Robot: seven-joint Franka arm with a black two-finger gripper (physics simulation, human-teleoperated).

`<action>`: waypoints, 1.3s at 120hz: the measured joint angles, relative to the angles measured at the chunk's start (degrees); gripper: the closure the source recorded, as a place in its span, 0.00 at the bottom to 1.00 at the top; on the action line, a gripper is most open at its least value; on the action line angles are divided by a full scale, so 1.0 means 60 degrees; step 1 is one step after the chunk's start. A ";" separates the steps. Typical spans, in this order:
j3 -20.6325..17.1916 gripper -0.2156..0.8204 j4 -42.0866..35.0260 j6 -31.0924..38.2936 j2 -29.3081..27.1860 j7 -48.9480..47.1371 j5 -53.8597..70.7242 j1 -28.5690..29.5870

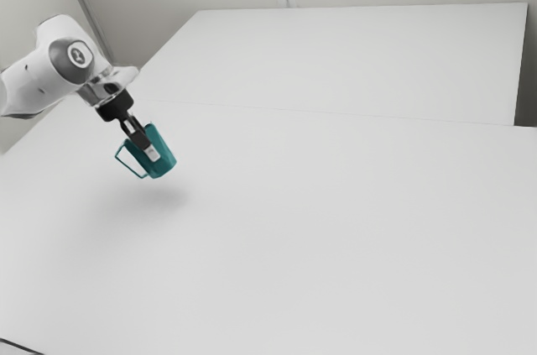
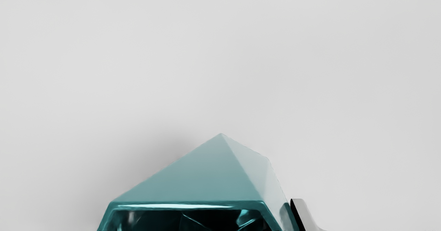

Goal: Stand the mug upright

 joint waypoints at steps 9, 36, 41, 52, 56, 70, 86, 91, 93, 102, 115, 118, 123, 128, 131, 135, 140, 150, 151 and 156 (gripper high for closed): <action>-0.0239 0.96 -0.0618 0.0817 -0.0437 -0.0544 0.1101 -0.0256; -0.0575 0.96 -0.1728 0.2613 -0.1341 -0.2134 0.2955 -0.1189; -0.0553 0.96 -0.1823 0.2906 -0.1370 -0.2391 0.3089 -0.1426; -0.0609 0.96 -0.1916 0.3444 -0.1352 -0.2921 0.3254 -0.1836; -0.0618 0.96 -0.1926 0.3607 -0.1327 -0.3097 0.3270 -0.1994; -0.0779 0.96 -0.1935 0.4068 -0.1246 -0.3645 0.3284 -0.2408; -0.0758 0.96 -0.2000 0.4473 -0.1081 -0.4162 0.3269 -0.2939; -0.0751 0.96 -0.2077 0.4585 -0.1058 -0.4302 0.3265 -0.2973; -0.0749 0.96 -0.2108 0.4624 -0.1056 -0.4356 0.3264 -0.2958; -0.0743 0.96 -0.2296 0.4767 -0.1082 -0.4581 0.3253 -0.2714; -0.0739 0.96 -0.2590 0.4945 -0.1130 -0.4863 0.3241 -0.2032; -0.0739 0.96 -0.2641 0.4987 -0.1132 -0.4921 0.3238 -0.1851; -0.0736 0.96 -0.2695 0.5051 -0.1133 -0.5014 0.3233 -0.1543; -0.0735 0.96 -0.2796 0.5145 -0.1136 -0.5100 0.3229 -0.1234; -0.0733 0.96 -0.2851 0.5203 -0.1135 -0.5150 0.3225 -0.1052; -0.0732 0.96 -0.2916 0.5271 -0.1141 -0.5213 0.3217 -0.0818; -0.0730 0.96 -0.2988 0.5345 -0.1145 -0.5289 0.3209 -0.0546; -0.0731 0.96 -0.3181 0.5571 -0.1146 -0.5448 0.3200 -0.0082; -0.0732 0.96 -0.3189 0.5591 -0.1146 -0.5463 0.3199 -0.0043; -0.0744 0.96 -0.3209 0.5687 -0.1143 -0.5537 0.3173 0.0135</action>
